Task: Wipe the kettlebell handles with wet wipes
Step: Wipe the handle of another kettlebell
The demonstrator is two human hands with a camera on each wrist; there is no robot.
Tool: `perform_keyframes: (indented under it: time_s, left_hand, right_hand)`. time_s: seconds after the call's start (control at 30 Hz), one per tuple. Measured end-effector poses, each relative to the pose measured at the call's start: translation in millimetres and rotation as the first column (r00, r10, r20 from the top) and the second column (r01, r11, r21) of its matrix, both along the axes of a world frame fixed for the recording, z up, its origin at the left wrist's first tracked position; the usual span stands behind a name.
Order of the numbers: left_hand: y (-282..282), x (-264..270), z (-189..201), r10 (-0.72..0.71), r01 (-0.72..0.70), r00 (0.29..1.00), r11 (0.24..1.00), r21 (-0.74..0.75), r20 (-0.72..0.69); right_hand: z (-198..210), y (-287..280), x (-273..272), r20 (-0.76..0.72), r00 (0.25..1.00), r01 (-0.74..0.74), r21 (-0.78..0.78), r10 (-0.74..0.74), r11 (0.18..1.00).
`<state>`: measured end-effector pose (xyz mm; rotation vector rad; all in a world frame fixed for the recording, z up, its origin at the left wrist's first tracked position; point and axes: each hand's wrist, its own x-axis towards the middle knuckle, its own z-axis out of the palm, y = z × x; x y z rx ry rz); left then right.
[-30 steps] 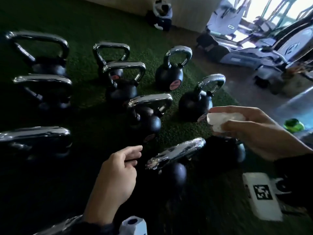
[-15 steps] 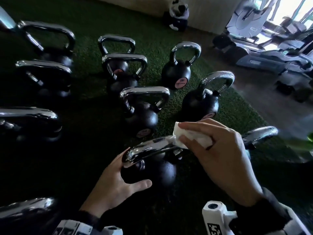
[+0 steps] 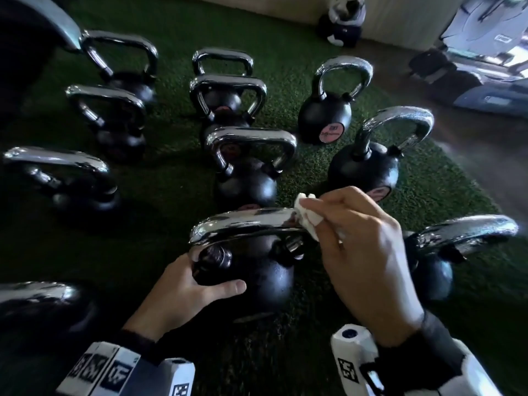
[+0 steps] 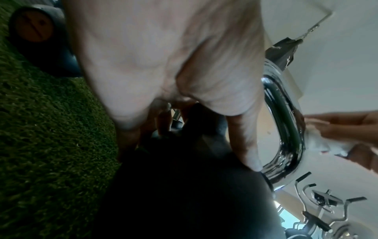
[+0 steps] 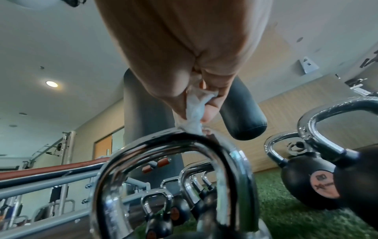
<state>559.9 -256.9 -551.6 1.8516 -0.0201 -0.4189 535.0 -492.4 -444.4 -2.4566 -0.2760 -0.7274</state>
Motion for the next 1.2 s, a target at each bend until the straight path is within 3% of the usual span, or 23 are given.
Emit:
perform_keyframes:
  time_s: [0.2, 0.4, 0.53, 0.63, 0.73, 0.8, 0.87, 0.9, 0.93, 1.0, 1.07, 1.2]
  left_hand:
    - [0.6, -2.4, -3.6, 0.018, -0.018, 1.000, 0.999, 0.040, 0.000]
    - [-1.5, -8.4, -3.0, 0.027, -0.026, 0.999, 0.999, 0.047, -0.023]
    - [-2.5, -11.8, -2.3, 0.089, -0.090, 0.996, 0.992, 0.088, 0.009]
    - [-5.1, -14.3, 2.0, 0.144, -0.141, 0.990, 0.971, 0.194, -0.001]
    - [-14.5, -19.8, 23.8, 0.105, -0.073, 0.993, 0.896, 0.437, -0.048]
    - [-20.1, -25.4, 41.6, 0.062, 0.007, 0.994, 0.768, 0.640, -0.085]
    - [-22.0, -30.8, 50.9, 0.011, 0.082, 0.993, 0.669, 0.738, -0.121]
    - [-22.2, -32.2, 51.9, -0.027, 0.121, 0.989, 0.690, 0.714, -0.142]
    - [-24.4, -33.1, 54.4, -0.055, 0.147, 0.984, 0.783, 0.604, -0.168]
    - [-38.6, -36.2, 57.1, -0.045, 0.094, 0.967, 0.977, 0.189, -0.251]
    - [-57.3, -39.6, 60.2, -0.023, -0.020, 0.933, 0.993, -0.115, -0.360]
    - [-72.7, -45.8, 57.0, -0.125, -0.139, 0.843, 0.889, -0.436, -0.524]
  right_hand:
    - [-23.7, 0.2, -9.5, 0.067, 0.992, 0.093, 0.208, -0.109, 0.974]
    - [-41.3, -22.3, -5.9, -0.201, 0.970, 0.217, 0.469, -0.136, 0.856]
    - [-49.8, -23.5, -7.2, -0.214, 0.969, 0.226, 0.553, -0.126, 0.802]
    - [-71.5, -26.6, -3.0, -0.357, 0.932, 0.300, 0.673, -0.059, 0.676]
    - [-78.4, -21.8, -3.1, -0.475, 0.867, 0.336, 0.779, 0.148, 0.530]
    - [-82.4, -21.8, -8.9, -0.482, 0.864, 0.314, 0.745, 0.149, 0.589]
    - [-83.1, -27.1, -18.5, -0.498, 0.862, 0.302, 0.653, 0.093, 0.695]
    - [-82.6, -30.8, -24.7, -0.517, 0.850, 0.299, 0.632, 0.102, 0.715]
    - [-81.5, -33.9, -31.3, -0.530, 0.836, 0.291, 0.651, 0.145, 0.701]
    - [-76.2, -37.1, -42.9, -0.517, 0.815, 0.256, 0.726, 0.262, 0.638]
    - [-70.7, -36.0, -50.9, -0.461, 0.829, 0.186, 0.761, 0.317, 0.621]
    - [-64.0, -27.8, -53.8, -0.406, 0.866, 0.049, 0.651, 0.293, 0.757]
